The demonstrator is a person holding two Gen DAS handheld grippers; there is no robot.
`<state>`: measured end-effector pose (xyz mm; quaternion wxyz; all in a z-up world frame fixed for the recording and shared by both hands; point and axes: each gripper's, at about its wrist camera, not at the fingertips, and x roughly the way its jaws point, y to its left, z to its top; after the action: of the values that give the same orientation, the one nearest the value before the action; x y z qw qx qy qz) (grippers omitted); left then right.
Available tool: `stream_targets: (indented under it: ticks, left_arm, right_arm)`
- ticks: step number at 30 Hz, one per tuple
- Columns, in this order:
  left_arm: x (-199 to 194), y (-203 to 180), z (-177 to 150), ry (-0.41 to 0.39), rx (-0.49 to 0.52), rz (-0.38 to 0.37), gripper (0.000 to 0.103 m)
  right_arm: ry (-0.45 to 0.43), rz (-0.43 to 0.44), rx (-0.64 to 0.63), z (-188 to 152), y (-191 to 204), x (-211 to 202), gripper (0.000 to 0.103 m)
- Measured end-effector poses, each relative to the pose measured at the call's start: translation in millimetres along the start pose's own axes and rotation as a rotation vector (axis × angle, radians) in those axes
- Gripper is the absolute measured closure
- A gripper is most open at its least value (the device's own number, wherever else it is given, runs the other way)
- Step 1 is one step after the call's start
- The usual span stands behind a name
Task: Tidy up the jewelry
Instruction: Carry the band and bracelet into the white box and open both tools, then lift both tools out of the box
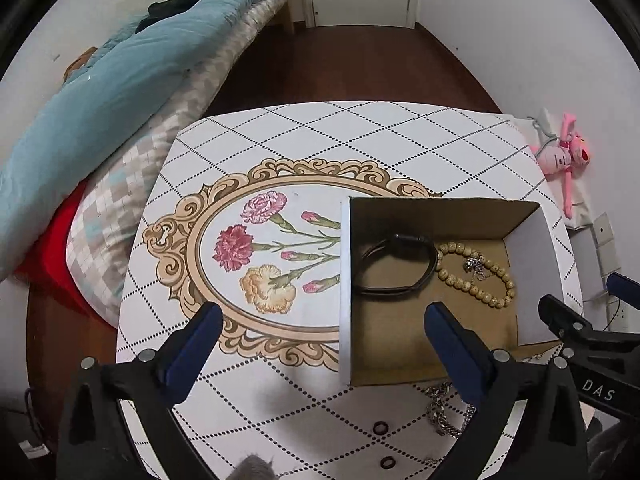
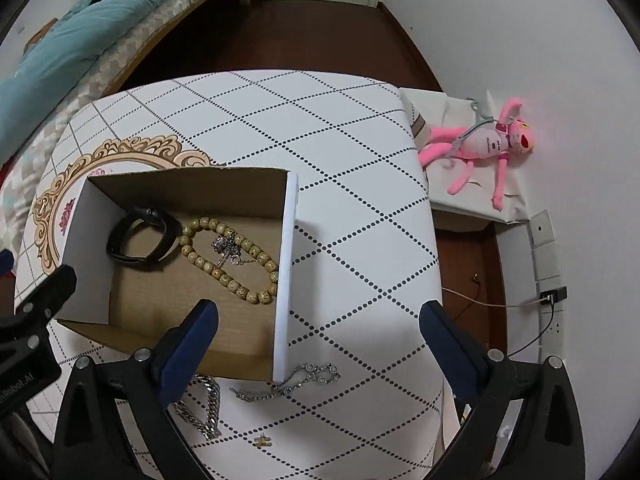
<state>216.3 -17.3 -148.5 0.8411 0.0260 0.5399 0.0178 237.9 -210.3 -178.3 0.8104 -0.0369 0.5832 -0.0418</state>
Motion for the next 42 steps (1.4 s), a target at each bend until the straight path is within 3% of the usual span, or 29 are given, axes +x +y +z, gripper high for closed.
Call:
stream_targets:
  ticks: [6,21,30,35,39,41,42]
  left_arm:
    - [-17.5,0.2,-4.1,-0.035,-0.021,-0.013,0.000]
    - [-98.8,-2.9,-23.7,-0.162,-0.029,-0.053,0.000]
    - [-133.3,1.4,-34.2,-0.201,-0.035,-0.082,0.000]
    - [-122.2,8.0,-42.8,-0.155,-0.054,-0.059,0.000]
    - [-90.2,9.9,-61.2,-0.088,-0.040,-0.003,0.000]
    - [-73.0,11.5,-70.6,-0.052,-0.032,0.020,0.000]
    - [-58.3,13.2,-77.5,-0.019,-0.028,0.038,0.000]
  right_arm:
    - [-0.036,-0.003,0.030,-3.3,-7.1,-17.7,0.001]
    - [-0.240,-0.022,0.062,-36.3,-23.8,-115.7,0.001]
    - [-0.304,0.015,0.091,-54.8,-31.8,-159.5,0.001]
    - [-0.256,0.059,0.118,-68.1,-32.3,-148.9,0.001]
    - [-0.159,0.127,0.143,-83.5,-31.3,-107.3,0.002]
    - [-0.100,0.184,0.154,-91.9,-26.8,-79.0,0.012]
    - [-0.074,0.210,0.159,-95.5,-24.2,-67.0,0.021]
